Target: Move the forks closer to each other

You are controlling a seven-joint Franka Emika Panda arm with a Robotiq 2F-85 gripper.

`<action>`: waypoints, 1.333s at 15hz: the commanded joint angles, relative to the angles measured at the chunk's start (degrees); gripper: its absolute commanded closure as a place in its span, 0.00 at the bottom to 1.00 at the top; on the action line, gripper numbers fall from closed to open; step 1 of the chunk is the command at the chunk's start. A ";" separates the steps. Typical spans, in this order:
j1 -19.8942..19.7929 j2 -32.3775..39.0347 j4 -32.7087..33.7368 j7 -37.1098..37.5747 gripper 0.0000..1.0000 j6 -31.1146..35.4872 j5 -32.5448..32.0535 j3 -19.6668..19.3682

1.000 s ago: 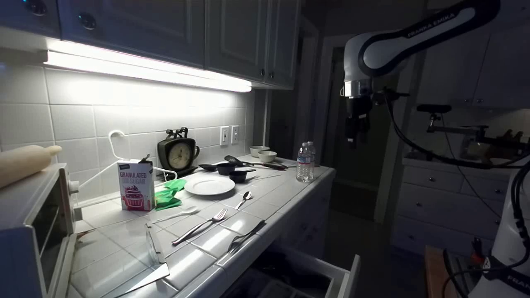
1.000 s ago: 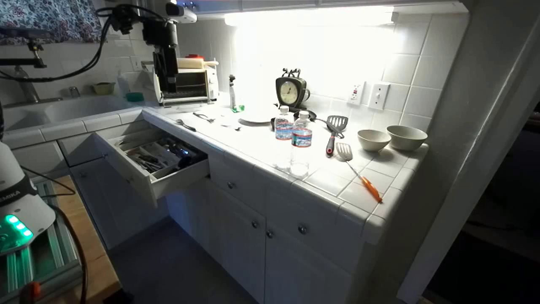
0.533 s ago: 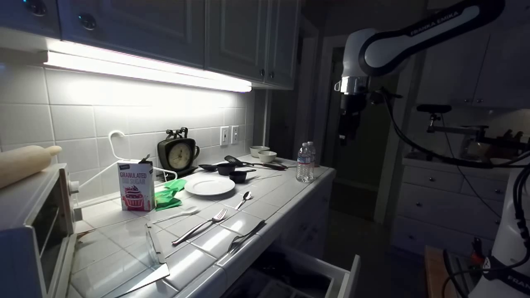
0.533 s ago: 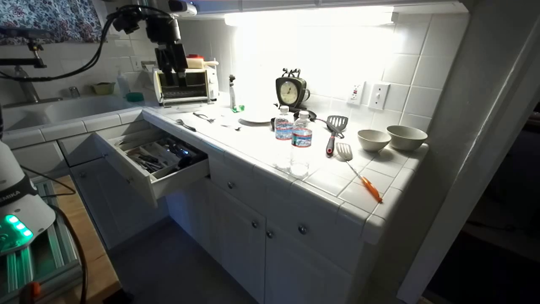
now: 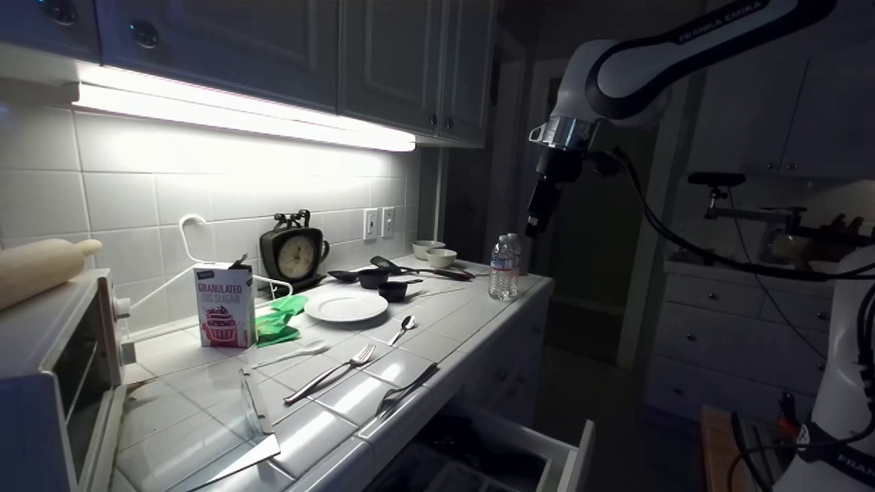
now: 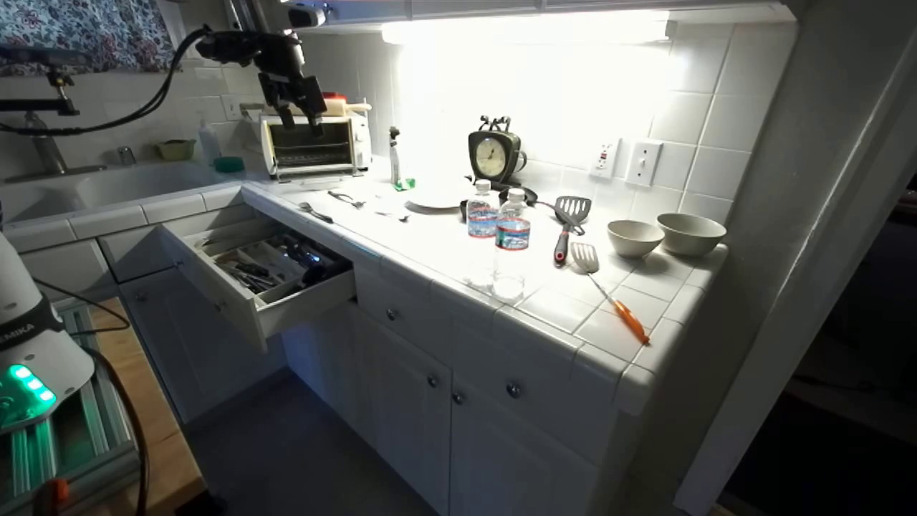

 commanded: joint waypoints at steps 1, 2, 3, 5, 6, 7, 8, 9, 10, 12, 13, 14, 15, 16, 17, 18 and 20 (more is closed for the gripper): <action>-0.24 0.01 0.14 -0.01 0.00 -0.18 0.04 0.09; -0.35 0.00 0.14 -0.01 0.00 -0.18 0.04 -0.01; -0.42 0.00 0.14 -0.01 0.00 -0.18 0.04 -0.06; 0.26 0.08 -0.31 -3.89 0.00 1.08 1.44 -1.53; -0.02 1.51 1.14 -2.53 0.00 -1.06 1.30 -1.29; -2.03 3.54 2.02 5.78 0.00 -0.27 -1.61 1.08; -2.67 4.88 2.58 9.96 0.00 -0.26 -2.59 2.15; -2.75 6.36 3.17 13.41 0.00 -0.62 -2.32 2.84; -2.58 8.09 4.35 16.61 0.00 -2.25 -1.73 3.65; -2.02 10.86 5.83 23.47 0.00 -3.44 -0.32 5.12; -1.60 12.04 6.33 26.10 0.00 -3.39 0.13 5.82; -1.16 13.39 6.82 28.44 0.00 -3.01 0.30 6.57; -0.74 14.53 7.22 30.36 0.00 -2.40 0.33 7.25; -0.27 15.50 7.51 31.77 0.00 -2.11 0.22 7.90; 0.32 16.36 7.75 32.10 0.00 -1.58 0.47 8.36; 0.92 17.17 7.84 31.86 0.00 -0.71 0.77 8.77; 2.09 18.62 7.79 30.13 0.00 1.39 0.87 9.42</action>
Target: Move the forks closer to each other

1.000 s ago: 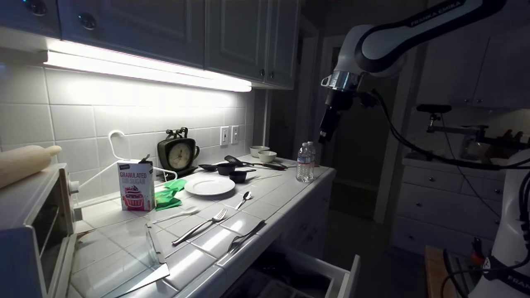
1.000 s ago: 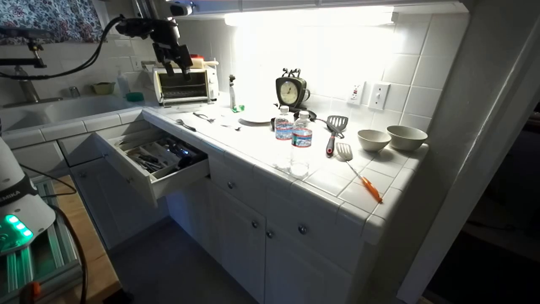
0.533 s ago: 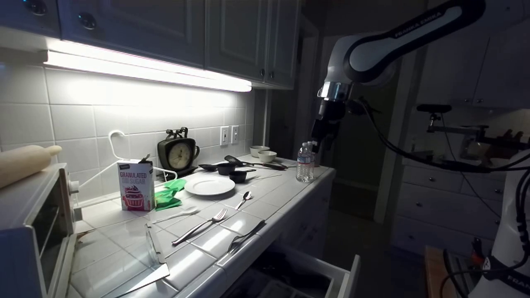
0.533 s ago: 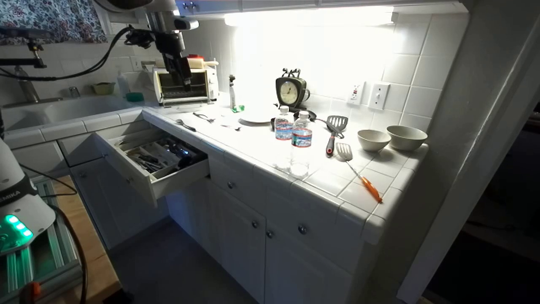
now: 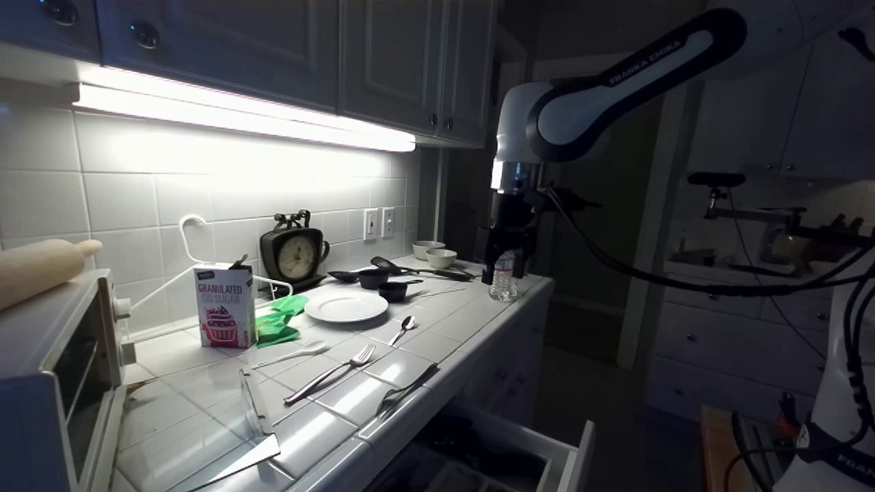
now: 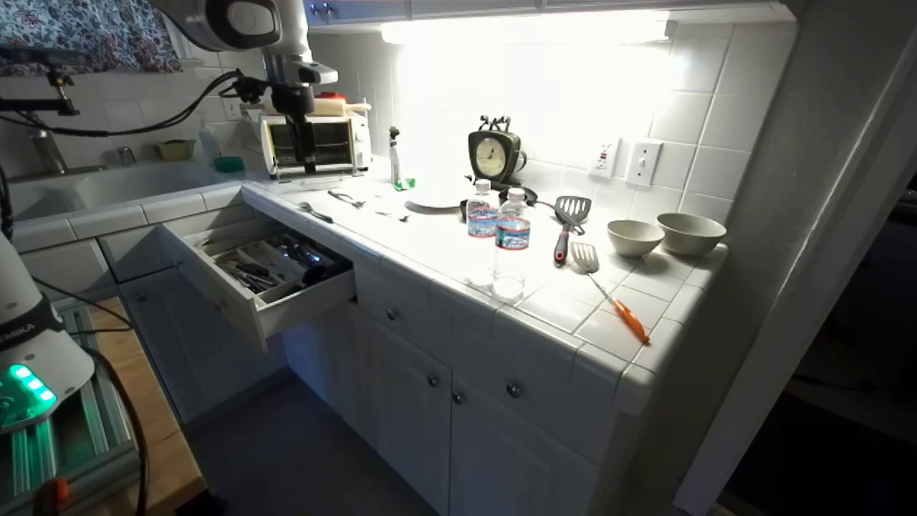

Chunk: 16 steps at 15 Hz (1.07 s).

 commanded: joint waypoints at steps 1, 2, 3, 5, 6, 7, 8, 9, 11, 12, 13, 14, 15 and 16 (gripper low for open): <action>1.89 3.40 1.15 -1.27 0.00 3.62 1.64 0.96; 2.33 4.09 1.10 -1.28 0.00 4.94 1.63 1.18; 2.75 4.94 0.99 -0.95 0.00 6.54 1.74 1.43; 3.31 6.24 0.77 0.77 0.00 9.08 0.59 1.77; 3.06 4.54 0.30 -0.08 0.00 6.92 0.13 1.32; 3.21 5.07 0.29 -0.07 0.00 7.23 0.11 1.36; 3.21 5.18 0.29 -0.07 0.00 7.23 0.10 1.33; 3.18 5.12 0.30 -0.08 0.00 7.23 0.10 1.28; 3.14 4.98 0.30 -0.09 0.00 7.23 0.10 1.23; 3.14 4.98 0.30 -0.09 0.00 7.23 0.10 1.23; 3.12 5.93 0.56 3.28 0.00 8.17 0.08 1.32; 3.33 6.61 0.50 4.94 0.00 8.92 1.59 1.48; 3.63 7.38 -0.05 6.69 0.00 10.88 2.36 1.74; 3.86 7.97 -0.11 7.33 0.00 11.56 3.29 1.90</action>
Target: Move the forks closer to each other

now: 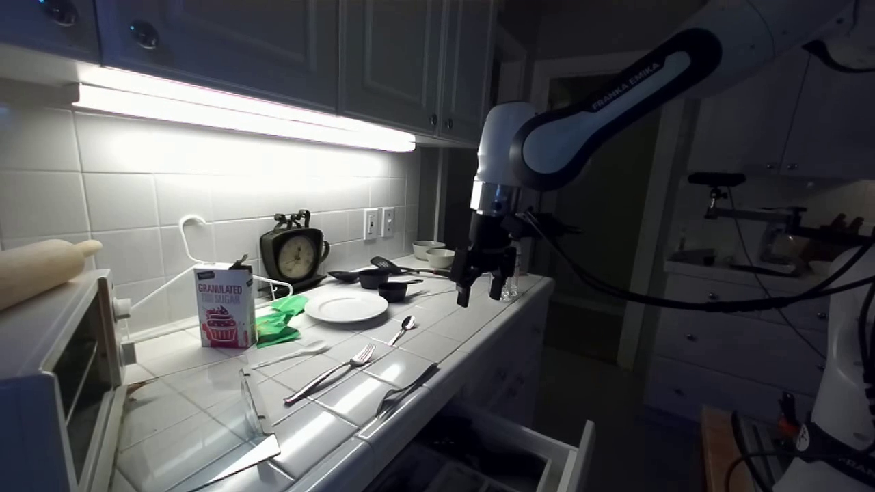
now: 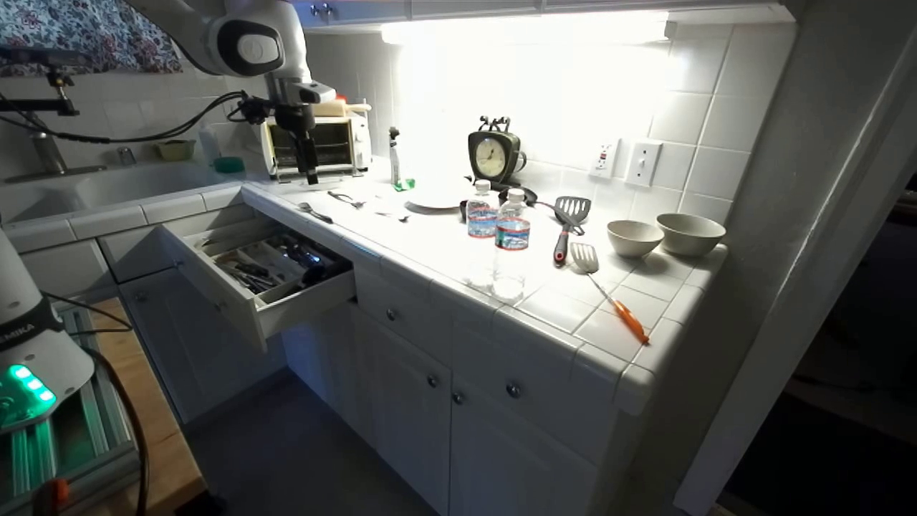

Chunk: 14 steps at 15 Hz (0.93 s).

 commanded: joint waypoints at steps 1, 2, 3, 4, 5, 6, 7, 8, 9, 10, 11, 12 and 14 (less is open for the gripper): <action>1.09 2.88 -0.59 4.23 0.00 5.21 3.42 0.51; 1.35 3.64 -0.71 3.50 0.00 6.77 4.92 0.63; 1.65 4.41 -0.84 2.74 0.00 8.48 5.99 0.70; 1.88 5.22 -0.89 1.33 0.00 9.90 7.91 0.86; 2.08 6.08 -0.99 -0.16 0.00 11.60 9.62 1.09; 2.24 6.89 -0.87 -1.35 0.00 12.65 10.94 1.31; 2.33 7.69 -0.81 -2.85 0.00 13.87 12.25 1.59; 2.47 8.52 -0.63 -4.15 0.00 14.72 13.12 1.82; 2.58 9.28 -0.48 -5.33 0.00 15.65 13.79 2.00; 2.64 9.84 -0.43 -6.33 0.00 16.43 14.19 2.20; 2.74 10.61 -0.33 -6.89 0.00 17.30 14.25 2.38; 2.76 11.21 -0.13 -7.41 0.00 17.85 14.42 2.54; 2.92 12.33 0.03 -7.14 0.00 18.80 14.45 2.75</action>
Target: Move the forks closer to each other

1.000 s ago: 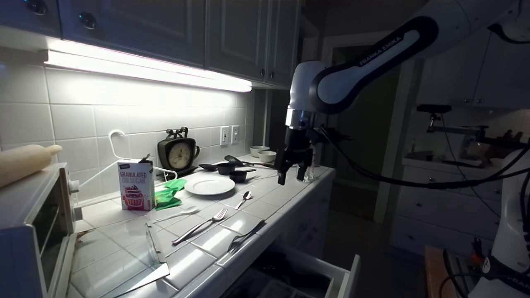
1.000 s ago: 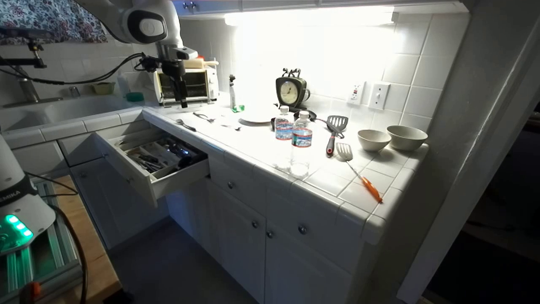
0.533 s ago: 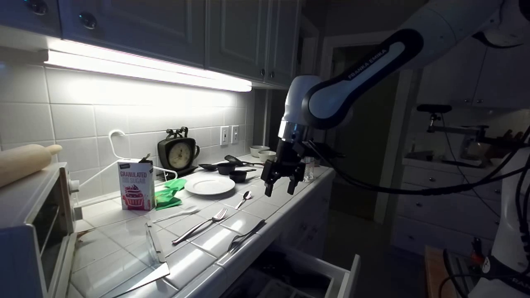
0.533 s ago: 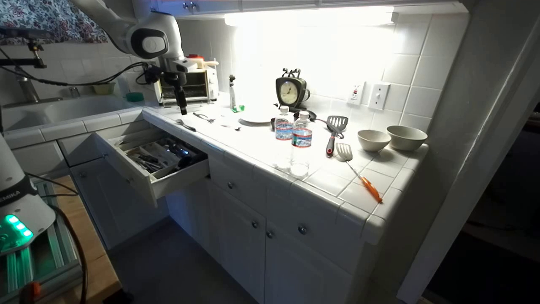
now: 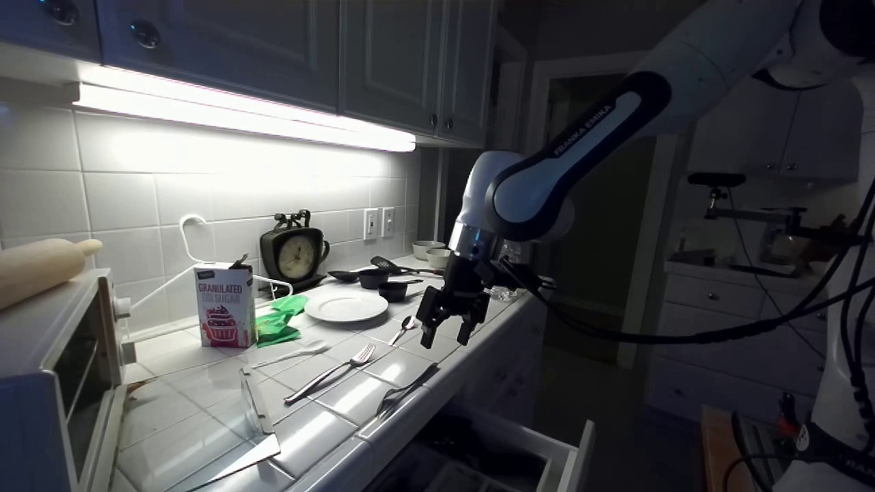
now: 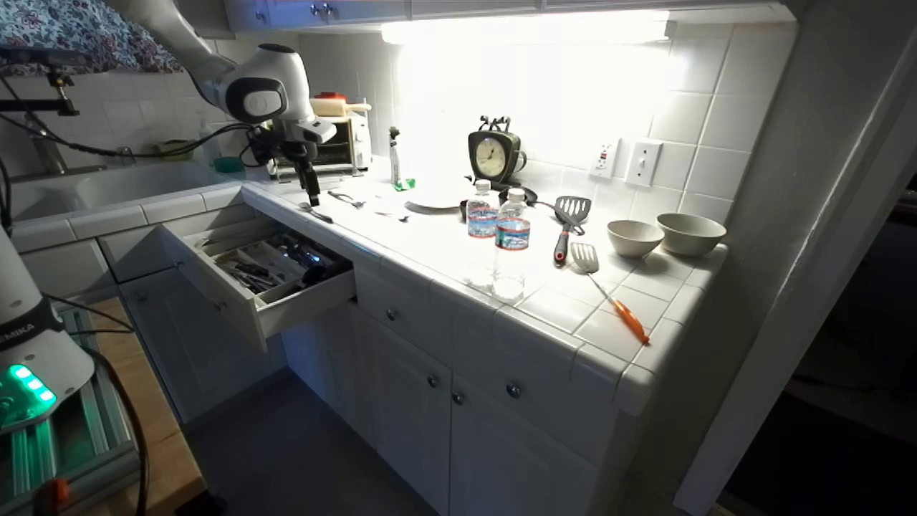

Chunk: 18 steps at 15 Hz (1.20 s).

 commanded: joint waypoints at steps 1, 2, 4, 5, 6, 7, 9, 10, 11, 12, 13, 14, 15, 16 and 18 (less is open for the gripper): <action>0.68 2.54 1.02 -1.27 0.00 2.30 1.76 0.31; 0.77 2.98 1.03 -1.15 0.00 2.68 1.66 0.35; 0.98 3.68 1.14 -0.91 0.00 3.11 1.44 0.34; 1.07 4.05 1.24 -0.48 0.00 3.56 1.52 0.29; 1.23 4.39 1.25 0.31 0.00 4.23 1.53 0.17; 1.41 4.76 1.26 1.18 0.00 4.98 1.39 0.00; 1.39 5.18 1.40 1.41 0.00 5.69 1.44 0.02; 1.37 5.38 1.47 1.47 0.00 6.09 1.48 0.04; 1.39 5.57 1.57 1.59 0.03 6.38 1.47 0.03; 1.40 5.71 1.63 1.66 0.07 6.64 1.43 0.02; 1.44 5.85 1.69 1.70 0.08 6.85 1.31 0.01; 1.47 5.99 1.78 1.72 0.16 6.95 1.26 -0.01; 1.51 6.14 1.81 1.79 0.23 7.10 1.15 -0.05; 1.53 6.27 1.84 1.82 0.24 7.23 1.13 -0.06; 1.54 6.40 1.88 1.90 0.09 7.31 1.07 -0.12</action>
